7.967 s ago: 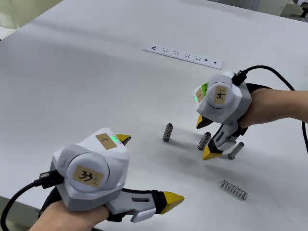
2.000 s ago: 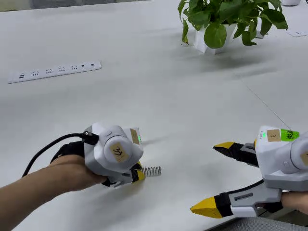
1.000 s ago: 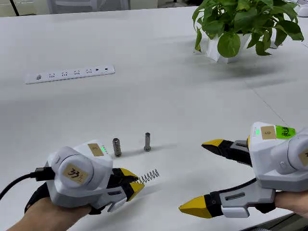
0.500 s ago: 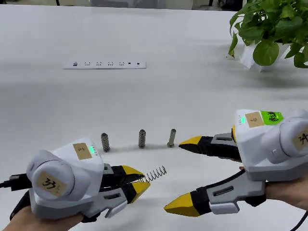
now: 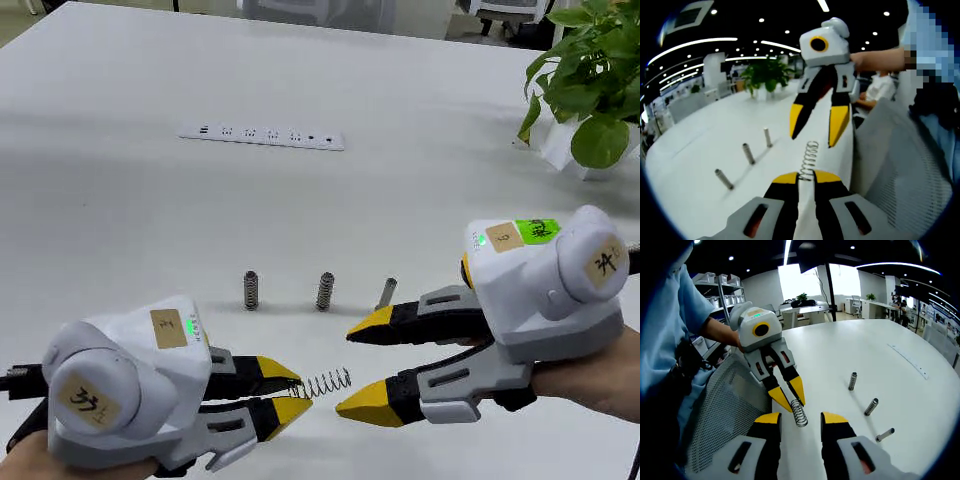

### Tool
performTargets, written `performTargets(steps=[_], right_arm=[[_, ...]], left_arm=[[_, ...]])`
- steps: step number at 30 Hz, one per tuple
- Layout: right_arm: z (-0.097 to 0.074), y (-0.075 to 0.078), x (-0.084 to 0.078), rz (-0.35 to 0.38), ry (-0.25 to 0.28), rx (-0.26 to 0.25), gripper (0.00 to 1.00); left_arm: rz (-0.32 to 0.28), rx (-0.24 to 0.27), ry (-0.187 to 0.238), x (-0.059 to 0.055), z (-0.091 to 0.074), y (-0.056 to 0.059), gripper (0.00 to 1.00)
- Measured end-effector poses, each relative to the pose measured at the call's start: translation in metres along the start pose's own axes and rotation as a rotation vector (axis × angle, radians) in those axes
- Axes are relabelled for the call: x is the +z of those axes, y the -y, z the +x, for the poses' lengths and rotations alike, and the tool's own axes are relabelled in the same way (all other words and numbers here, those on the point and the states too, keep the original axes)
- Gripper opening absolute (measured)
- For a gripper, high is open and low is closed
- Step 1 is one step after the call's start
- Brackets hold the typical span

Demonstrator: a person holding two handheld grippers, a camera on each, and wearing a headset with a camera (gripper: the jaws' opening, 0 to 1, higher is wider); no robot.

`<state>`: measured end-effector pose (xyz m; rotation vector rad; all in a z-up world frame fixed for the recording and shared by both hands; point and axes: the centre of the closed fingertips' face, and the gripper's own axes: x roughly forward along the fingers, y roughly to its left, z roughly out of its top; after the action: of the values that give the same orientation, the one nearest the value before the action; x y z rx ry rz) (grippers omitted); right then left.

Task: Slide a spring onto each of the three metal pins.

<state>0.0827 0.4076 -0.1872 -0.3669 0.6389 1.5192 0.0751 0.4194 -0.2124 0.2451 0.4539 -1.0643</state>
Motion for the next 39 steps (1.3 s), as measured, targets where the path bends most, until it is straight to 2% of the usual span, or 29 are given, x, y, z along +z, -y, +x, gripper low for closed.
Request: performTargets(steps=[8,18,27,39], right_arm=[[0.000,-0.003,-0.004,-0.030,-0.050,0.059,0.21],[-0.002,-0.004,-0.009,-0.039,-0.077,0.083,0.13],[-0.003,-0.005,-0.011,-0.039,-0.087,0.076,0.12],[-0.003,-0.009,-0.004,-0.124,-0.135,0.044,0.12]], left_arm=[[-0.013,-0.006,0.018,0.004,-0.002,-0.001,0.10],[-0.022,-0.017,0.034,0.008,-0.001,0.002,0.10],[-0.022,-0.024,0.026,0.008,0.002,0.004,0.10],[-0.023,-0.037,-0.014,0.003,0.011,0.007,0.10]])
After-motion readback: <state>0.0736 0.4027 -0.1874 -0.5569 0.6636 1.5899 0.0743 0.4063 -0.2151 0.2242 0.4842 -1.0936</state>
